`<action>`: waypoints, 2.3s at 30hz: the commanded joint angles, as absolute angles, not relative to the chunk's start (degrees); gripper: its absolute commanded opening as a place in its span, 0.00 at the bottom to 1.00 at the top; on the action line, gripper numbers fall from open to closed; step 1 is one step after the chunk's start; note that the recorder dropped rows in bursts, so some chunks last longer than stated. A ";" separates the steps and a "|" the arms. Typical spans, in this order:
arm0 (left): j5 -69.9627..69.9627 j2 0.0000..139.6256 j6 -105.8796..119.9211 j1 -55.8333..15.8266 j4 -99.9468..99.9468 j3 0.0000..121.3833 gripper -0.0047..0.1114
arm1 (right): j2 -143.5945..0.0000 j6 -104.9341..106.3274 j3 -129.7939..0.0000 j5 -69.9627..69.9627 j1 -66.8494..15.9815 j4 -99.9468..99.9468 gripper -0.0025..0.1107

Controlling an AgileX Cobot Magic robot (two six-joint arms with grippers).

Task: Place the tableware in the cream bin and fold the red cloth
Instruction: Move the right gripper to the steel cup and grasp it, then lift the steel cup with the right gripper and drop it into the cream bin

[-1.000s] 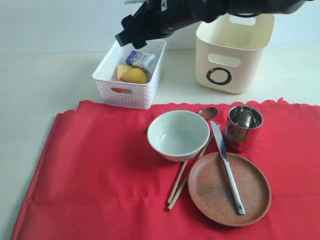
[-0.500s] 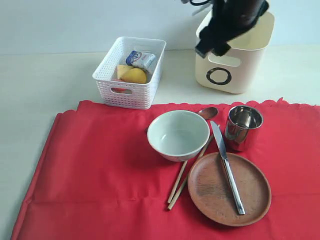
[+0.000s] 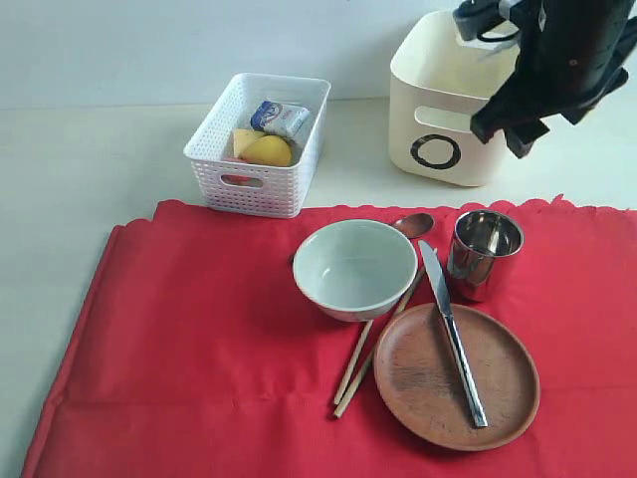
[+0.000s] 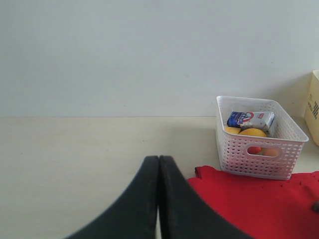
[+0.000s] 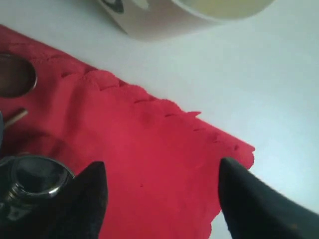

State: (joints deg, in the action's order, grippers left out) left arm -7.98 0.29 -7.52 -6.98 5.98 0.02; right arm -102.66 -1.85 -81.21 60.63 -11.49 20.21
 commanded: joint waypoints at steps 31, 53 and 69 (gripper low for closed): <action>-7.87 0.00 -7.67 -7.39 5.76 0.00 0.05 | -110.87 9.46 -70.08 49.09 -10.54 9.13 0.36; -7.87 0.00 -7.53 -7.39 5.76 0.00 0.05 | -110.60 9.46 -70.08 48.23 -10.54 9.13 0.02; -7.87 0.00 -7.65 -7.39 5.76 0.00 0.05 | -99.16 10.43 -70.19 46.41 -10.54 8.82 0.02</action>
